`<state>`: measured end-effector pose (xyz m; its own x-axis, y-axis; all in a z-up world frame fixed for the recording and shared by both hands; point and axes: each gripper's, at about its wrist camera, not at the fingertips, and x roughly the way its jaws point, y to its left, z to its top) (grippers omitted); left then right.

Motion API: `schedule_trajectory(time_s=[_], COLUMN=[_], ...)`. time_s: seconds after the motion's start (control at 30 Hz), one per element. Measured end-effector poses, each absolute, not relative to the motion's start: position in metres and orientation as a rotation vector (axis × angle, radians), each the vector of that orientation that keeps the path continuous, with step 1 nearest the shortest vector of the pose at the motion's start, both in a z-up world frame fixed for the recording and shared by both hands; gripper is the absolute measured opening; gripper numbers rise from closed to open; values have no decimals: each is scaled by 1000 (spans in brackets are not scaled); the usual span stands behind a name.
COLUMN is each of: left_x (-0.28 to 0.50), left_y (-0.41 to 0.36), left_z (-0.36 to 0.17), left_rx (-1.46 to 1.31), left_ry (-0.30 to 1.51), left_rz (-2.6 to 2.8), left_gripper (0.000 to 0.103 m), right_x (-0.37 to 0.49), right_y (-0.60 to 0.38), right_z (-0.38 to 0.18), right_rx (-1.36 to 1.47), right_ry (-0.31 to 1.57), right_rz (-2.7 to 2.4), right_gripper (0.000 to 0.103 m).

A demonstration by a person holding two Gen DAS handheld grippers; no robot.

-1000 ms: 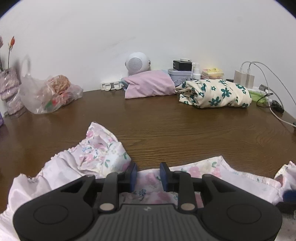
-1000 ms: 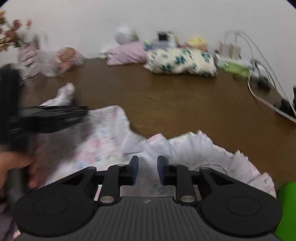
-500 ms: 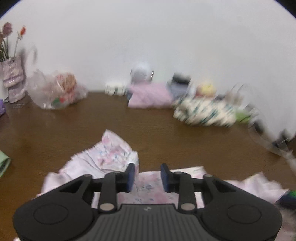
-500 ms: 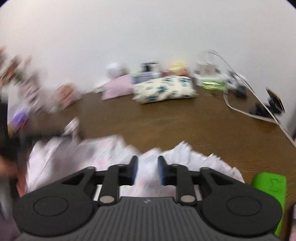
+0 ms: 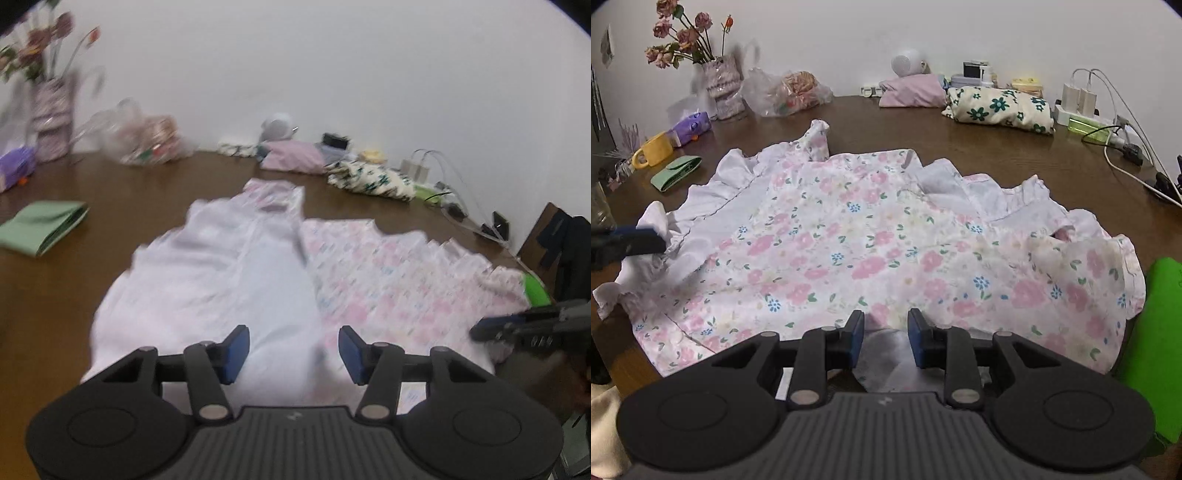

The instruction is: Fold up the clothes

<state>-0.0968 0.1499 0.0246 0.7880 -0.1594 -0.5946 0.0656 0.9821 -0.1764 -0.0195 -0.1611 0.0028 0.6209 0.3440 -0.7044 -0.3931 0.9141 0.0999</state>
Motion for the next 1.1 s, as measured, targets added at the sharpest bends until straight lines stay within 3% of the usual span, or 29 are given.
schedule_trajectory(time_s=[0.23, 0.3, 0.37, 0.4, 0.57, 0.83, 0.9, 1.03, 1.1], left_x=[-136, -153, -163, -168, -158, -155, -155, -157, -156], left_y=[170, 172, 171, 171, 175, 182, 188, 202, 203], left_z=[31, 37, 34, 31, 6, -5, -7, -7, -5], left_rx=[-120, -73, -14, 15, 76, 137, 135, 124, 116], left_ry=[603, 557, 556, 558, 650, 627, 603, 581, 592], left_rz=[-185, -286, -343, -368, -357, -355, -359, -369, -370], left_gripper=[51, 55, 59, 59, 58, 57, 40, 14, 3], right_x=[-40, -59, -82, -93, -117, -114, -111, -111, -114], right_y=[-172, -172, -169, -166, -142, -135, -136, -137, -136], right_z=[16, 26, 31, 31, 14, -5, -7, -7, -6], right_rx=[-72, -68, -96, -118, -216, -246, -237, -262, -280], right_ry=[761, 703, 660, 643, 656, 679, 668, 649, 647], right_rz=[396, 495, 612, 669, 781, 791, 787, 784, 799], right_gripper=[28, 38, 56, 58, 58, 56, 52, 21, 15])
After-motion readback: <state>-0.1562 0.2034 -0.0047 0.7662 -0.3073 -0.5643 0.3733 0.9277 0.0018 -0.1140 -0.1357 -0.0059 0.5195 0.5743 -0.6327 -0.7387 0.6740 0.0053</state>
